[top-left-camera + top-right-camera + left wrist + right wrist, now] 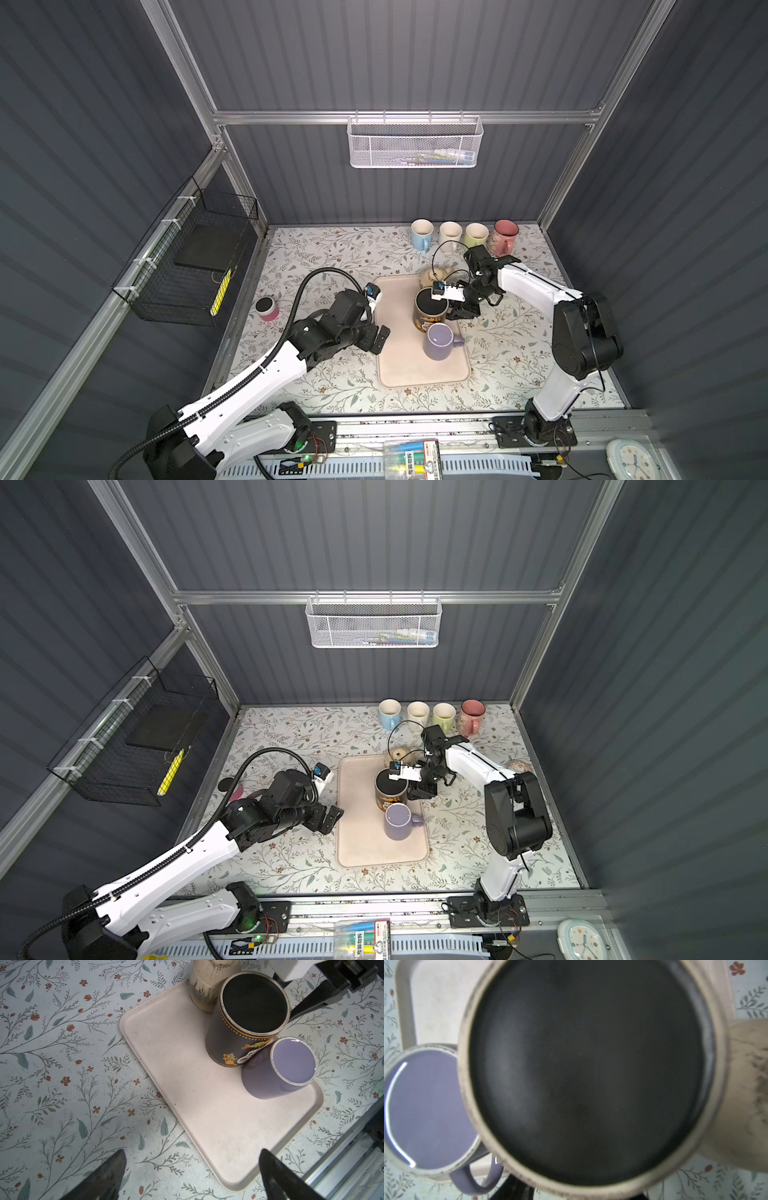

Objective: Turn the mug right side up
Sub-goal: Pick up the mug from the tray.

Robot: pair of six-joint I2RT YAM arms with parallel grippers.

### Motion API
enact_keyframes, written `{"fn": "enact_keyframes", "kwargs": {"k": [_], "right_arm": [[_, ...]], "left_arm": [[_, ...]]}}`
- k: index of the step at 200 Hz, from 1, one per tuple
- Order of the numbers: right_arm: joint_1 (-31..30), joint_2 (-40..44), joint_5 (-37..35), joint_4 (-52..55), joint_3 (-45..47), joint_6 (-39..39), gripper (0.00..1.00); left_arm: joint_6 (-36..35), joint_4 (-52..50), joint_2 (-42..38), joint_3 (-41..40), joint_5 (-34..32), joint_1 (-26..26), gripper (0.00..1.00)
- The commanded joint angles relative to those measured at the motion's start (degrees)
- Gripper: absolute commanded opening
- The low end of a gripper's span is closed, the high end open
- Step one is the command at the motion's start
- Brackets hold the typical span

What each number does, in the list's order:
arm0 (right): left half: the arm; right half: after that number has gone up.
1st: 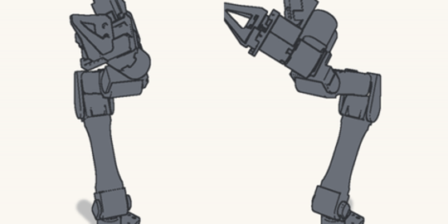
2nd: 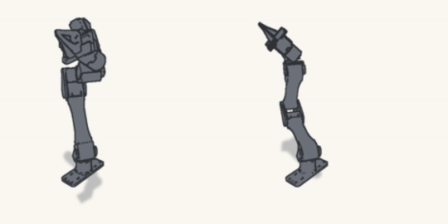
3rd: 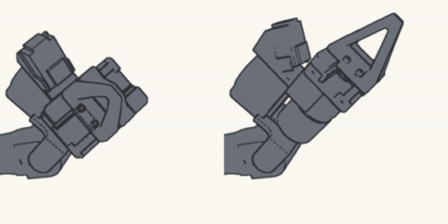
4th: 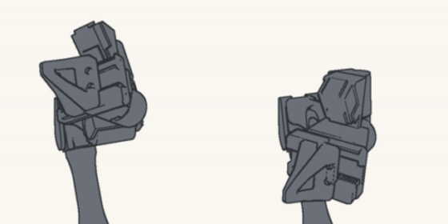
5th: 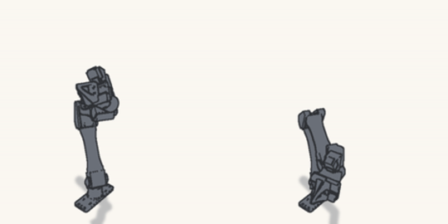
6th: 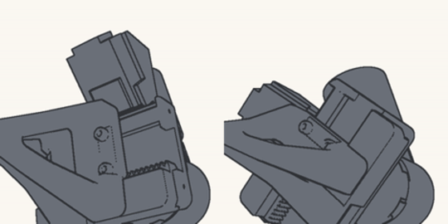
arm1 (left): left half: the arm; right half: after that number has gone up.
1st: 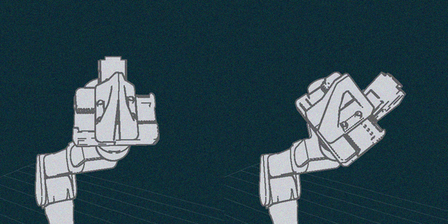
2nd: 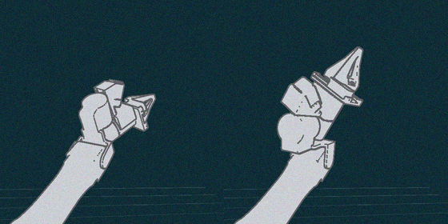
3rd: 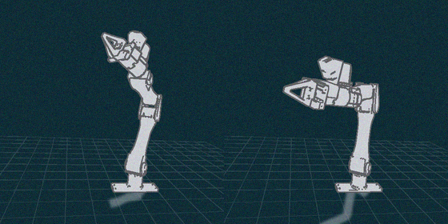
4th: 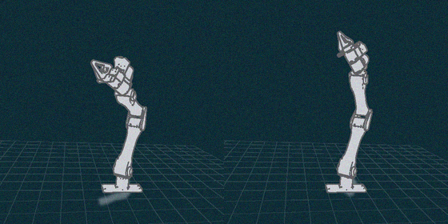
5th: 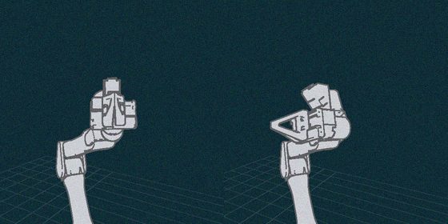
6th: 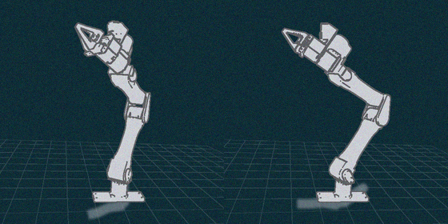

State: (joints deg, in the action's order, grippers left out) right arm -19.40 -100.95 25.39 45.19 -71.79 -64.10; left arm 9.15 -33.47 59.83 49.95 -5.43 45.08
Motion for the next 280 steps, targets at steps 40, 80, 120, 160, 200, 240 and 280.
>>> {"fn": "enact_keyframes", "kwargs": {"k": [40,80,120,160,200,240,280], "right_arm": [[-1.75,-0.77,-1.46,-1.3,1.29,-0.47,0.24],[-2.6,-0.72,-2.47,-1.89,1.31,1.46,0.08],[-4.91,-0.86,-3.08,-0.76,0.68,2.51,0.0],[-6.35,0.87,-4.85,-3.97,0.97,8.72,0.0],[-7.05,5.83,-5.52,-9.97,2.98,15.56,0.0],[-7.9,9.72,-4.11,-14.09,4.34,20.01,0.0],[-8.09,13.99,-0.79,-21.09,6.93,24.85,0.0]], "left_arm": [[-1.14,-1.02,-0.95,-0.97,-0.55,0.32,1.0],[-1.13,-1.07,-1.05,-0.92,-0.72,0.27,1.0],[-1.08,-1.16,-1.22,-0.97,-0.93,0.27,1.0],[-0.97,-1.07,-1.42,-1.03,-1.15,0.27,1.0],[-0.79,-0.76,-1.5,-1.09,-1.31,0.27,1.0],[-0.54,-0.66,-1.19,-1.05,-1.82,0.27,1.0],[0.24,-0.03,-1.69,-1.36,-2.9,0.27,1.0]]}}
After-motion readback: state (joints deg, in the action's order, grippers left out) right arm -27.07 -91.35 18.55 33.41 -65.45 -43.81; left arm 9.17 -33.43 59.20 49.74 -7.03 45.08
